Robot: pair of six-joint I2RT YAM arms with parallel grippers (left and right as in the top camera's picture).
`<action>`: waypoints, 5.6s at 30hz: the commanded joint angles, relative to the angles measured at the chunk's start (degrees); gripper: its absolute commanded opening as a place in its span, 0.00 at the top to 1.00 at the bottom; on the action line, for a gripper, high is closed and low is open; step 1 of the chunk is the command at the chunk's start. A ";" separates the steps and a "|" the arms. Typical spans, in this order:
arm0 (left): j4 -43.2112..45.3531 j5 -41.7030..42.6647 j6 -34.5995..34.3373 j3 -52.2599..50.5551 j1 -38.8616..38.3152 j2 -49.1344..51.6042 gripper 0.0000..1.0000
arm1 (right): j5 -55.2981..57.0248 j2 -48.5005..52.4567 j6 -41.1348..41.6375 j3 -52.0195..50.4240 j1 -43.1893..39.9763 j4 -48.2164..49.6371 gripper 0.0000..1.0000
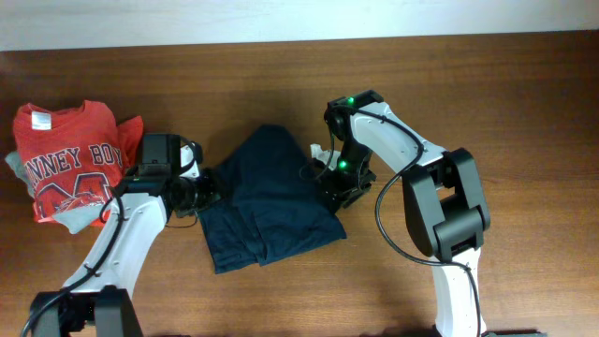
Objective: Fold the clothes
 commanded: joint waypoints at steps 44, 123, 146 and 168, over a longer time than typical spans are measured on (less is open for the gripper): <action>10.99 21.84 -7.65 7.93 -5.73 0.61 0.99 | 0.59 0.11 0.20 0.24 -0.39 1.03 0.59; -32.26 -14.91 -0.22 15.06 -5.60 -15.28 0.99 | -8.35 -10.10 16.74 -20.72 14.69 35.15 0.50; -33.14 -42.93 -2.21 13.81 -5.31 -2.89 0.99 | -7.08 -10.10 14.99 -20.72 7.10 26.84 0.50; -32.85 -42.99 -7.10 9.64 7.96 8.92 0.99 | -5.38 -10.08 13.46 -20.72 7.10 24.76 0.50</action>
